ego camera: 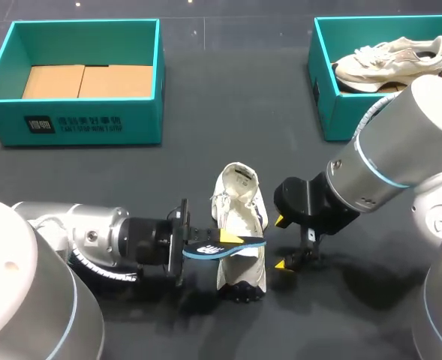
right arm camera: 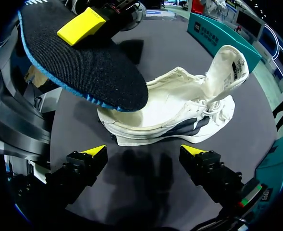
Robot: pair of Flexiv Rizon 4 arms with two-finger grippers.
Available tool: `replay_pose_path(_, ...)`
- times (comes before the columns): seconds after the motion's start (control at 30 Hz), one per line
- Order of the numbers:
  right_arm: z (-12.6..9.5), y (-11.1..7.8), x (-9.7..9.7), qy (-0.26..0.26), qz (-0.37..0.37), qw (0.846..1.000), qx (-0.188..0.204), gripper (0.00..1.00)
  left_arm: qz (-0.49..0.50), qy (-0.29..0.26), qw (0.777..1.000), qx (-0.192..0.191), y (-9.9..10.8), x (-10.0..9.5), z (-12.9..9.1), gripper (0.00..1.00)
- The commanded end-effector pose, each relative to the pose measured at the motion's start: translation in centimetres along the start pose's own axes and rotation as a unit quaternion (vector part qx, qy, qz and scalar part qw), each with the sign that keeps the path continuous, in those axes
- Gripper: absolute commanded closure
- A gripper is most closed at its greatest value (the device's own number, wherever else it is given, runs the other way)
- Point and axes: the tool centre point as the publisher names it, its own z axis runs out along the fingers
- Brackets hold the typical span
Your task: Take the shoe out of the shoebox, open the shoe tongue, remove and reinsert the insole, then place the shoe into the shoebox
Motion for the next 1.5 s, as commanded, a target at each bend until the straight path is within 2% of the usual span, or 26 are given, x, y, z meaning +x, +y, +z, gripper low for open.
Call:
replay_pose_path(0.03,0.0,-0.1,0.2,-0.002,0.0,1.0,-0.001,0.0,-0.003,0.002,1.0,0.004,0.4,0.1,0.5,1.0)
replay_pose_path(0.6,0.0,-0.1,0.2,-0.002,0.0,1.0,-0.001,0.0,-0.028,-0.01,0.999,0.01,2.0,0.0,-0.1,1.0)
replay_pose_path(0.97,0.0,-0.1,0.2,-0.002,0.0,1.0,-0.001,0.0,-0.042,-0.01,0.999,0.015,3.1,0.0,0.3,1.0)
replay_pose_path(1.5,0.0,-0.1,0.2,-0.002,0.0,1.0,-0.001,0.0,-0.032,-0.014,0.999,-0.01,4.2,-0.2,0.6,1.0)
